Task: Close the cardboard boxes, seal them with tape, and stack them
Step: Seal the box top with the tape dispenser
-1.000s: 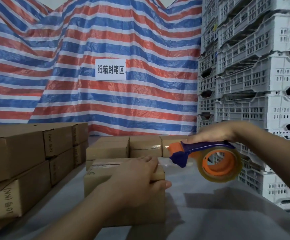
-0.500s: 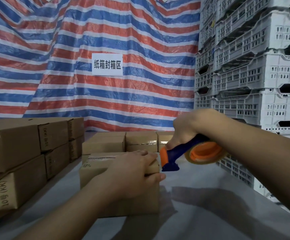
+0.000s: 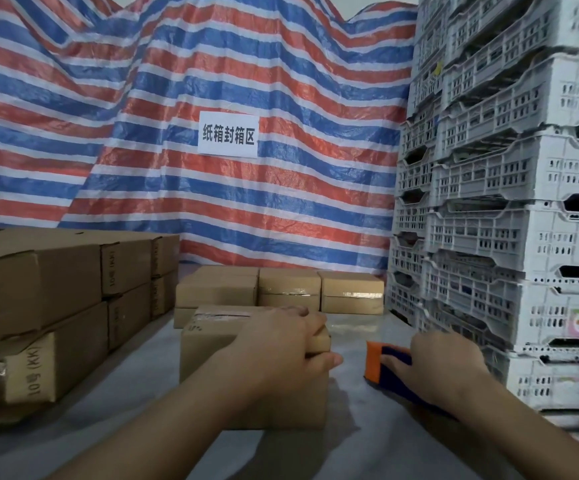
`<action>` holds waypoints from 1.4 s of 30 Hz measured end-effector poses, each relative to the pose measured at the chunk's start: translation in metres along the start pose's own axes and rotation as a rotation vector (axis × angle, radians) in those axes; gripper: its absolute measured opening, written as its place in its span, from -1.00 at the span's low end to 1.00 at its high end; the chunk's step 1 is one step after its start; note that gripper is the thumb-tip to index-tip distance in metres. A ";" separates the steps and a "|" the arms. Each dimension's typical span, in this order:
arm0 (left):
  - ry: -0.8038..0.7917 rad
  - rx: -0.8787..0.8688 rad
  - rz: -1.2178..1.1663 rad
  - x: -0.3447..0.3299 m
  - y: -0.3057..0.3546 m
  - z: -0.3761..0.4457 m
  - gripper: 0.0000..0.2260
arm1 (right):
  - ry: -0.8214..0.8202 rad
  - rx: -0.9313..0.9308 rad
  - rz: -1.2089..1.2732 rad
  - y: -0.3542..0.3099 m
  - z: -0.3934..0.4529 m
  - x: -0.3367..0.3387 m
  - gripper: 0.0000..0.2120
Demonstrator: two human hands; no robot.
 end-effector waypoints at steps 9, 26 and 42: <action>-0.007 -0.004 -0.015 0.002 0.004 -0.002 -0.42 | 0.032 0.125 0.187 -0.021 -0.013 0.057 -0.23; 0.104 -0.034 0.013 0.013 0.010 -0.008 -0.33 | -0.392 0.124 1.741 -0.128 -0.031 0.026 -0.50; 0.099 0.023 -0.819 0.037 -0.020 -0.019 -0.37 | -0.416 -0.013 1.619 -0.126 -0.045 0.027 -0.55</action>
Point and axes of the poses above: each hand's wrist, its own z-axis towards the middle knuckle, its own x-axis out of the back of the hand, y = z × x, the point moved 6 cm from there along z, towards the middle knuckle, and after that the axes turned 8 degrees about -y, right-handed, at the moved point
